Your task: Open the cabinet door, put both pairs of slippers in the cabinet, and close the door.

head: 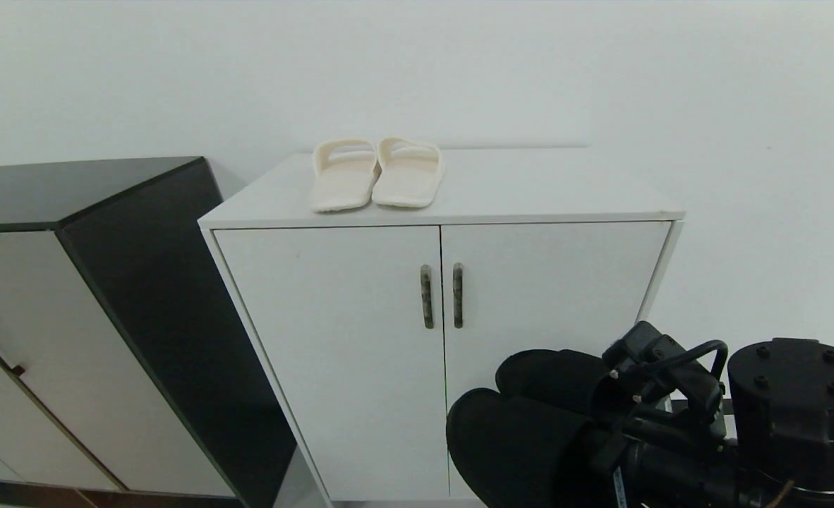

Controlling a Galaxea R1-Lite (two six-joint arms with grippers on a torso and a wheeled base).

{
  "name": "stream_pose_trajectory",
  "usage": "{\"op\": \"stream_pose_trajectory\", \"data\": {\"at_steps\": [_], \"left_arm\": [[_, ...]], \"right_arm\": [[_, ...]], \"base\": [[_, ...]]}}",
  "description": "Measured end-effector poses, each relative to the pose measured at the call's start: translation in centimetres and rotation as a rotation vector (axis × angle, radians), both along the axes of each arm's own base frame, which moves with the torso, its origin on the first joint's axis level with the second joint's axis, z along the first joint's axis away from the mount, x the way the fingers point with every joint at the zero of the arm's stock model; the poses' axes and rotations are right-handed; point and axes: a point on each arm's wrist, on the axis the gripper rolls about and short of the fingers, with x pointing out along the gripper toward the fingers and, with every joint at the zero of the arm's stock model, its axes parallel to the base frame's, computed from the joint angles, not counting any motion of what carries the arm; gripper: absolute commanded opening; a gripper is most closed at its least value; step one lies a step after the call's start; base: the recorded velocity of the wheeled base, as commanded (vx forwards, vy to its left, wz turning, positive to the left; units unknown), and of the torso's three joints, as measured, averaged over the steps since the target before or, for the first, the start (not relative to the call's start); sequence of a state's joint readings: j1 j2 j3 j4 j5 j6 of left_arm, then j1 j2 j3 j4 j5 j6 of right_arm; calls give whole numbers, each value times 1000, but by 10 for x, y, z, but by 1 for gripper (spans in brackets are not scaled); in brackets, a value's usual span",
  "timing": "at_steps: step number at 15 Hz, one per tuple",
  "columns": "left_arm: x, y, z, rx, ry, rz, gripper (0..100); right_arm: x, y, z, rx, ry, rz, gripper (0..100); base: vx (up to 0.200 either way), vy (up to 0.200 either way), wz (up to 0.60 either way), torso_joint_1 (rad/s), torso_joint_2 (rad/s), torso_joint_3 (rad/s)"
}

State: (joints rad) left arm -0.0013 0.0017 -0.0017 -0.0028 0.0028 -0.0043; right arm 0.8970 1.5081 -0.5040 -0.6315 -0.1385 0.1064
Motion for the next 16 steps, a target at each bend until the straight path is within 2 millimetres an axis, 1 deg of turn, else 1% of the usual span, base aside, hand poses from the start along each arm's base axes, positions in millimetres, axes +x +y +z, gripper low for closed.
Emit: {"op": "stream_pose_trajectory", "data": {"at_steps": [5,10,12,14,15,16], "left_arm": [[0,0,0,4,1,2,100],[1,0,1,14,10,3,100],[1,0,2,42,9,3,100],[0,0,4,77,-3,4,100],[-2,0,11,69,-26,2,100],[-4,0,24,48,-51,-7,100]], "right_arm": [[0,0,-1,-4,2,0,0],[-4,3,0,5,-5,19,0],[-5,3,-1,7,-7,23,0],[-5,3,-2,6,-5,26,0],[-5,4,-3,5,-5,27,0],[-5,4,-3,4,-4,28,0]], "base": [[0,0,0,-109,457,347],[0,0,0,-43,435,383],[0,0,0,-5,171,163],[0,0,0,-1,38,16],[0,0,0,0,0,0],[0,0,0,0,0,0]]}}
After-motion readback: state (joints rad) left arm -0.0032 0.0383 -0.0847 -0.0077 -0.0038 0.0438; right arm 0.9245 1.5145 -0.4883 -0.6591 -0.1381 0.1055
